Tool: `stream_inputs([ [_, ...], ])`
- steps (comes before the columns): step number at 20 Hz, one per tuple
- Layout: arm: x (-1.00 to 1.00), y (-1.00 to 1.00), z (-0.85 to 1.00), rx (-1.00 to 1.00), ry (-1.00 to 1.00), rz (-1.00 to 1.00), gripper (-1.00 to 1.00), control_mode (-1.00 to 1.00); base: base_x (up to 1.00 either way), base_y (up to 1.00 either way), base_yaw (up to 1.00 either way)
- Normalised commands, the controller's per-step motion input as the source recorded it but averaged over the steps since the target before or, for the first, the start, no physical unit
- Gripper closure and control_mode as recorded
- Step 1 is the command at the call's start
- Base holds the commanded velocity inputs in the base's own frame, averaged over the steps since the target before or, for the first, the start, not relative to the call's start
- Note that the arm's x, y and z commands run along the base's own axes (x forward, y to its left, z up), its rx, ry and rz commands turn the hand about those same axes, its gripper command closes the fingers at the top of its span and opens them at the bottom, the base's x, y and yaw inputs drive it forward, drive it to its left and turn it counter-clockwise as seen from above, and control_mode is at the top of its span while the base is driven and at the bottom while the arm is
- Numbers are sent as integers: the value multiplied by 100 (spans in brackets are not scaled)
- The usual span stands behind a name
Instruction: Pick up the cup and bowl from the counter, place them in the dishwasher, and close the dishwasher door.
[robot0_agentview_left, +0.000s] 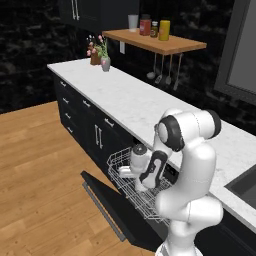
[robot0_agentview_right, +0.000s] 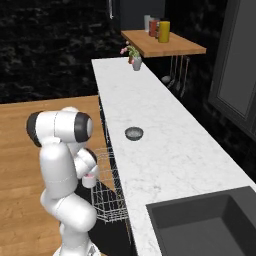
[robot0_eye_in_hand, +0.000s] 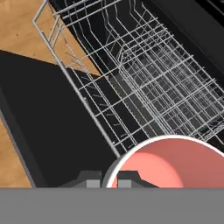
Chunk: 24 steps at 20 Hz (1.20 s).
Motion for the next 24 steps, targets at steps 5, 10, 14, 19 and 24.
stream_inputs([
  [5,33,41,0,-7,0,-34,100,-100,0,0,0],
  [10,49,-5,-3,0,2,-14,100,-100,0,0,0],
  [14,41,-5,0,0,0,-4,100,-100,0,0,0],
  [19,40,0,0,0,0,-4,100,-100,0,0,0],
  [24,59,0,-1,-1,0,-2,100,-100,0,0,0],
])
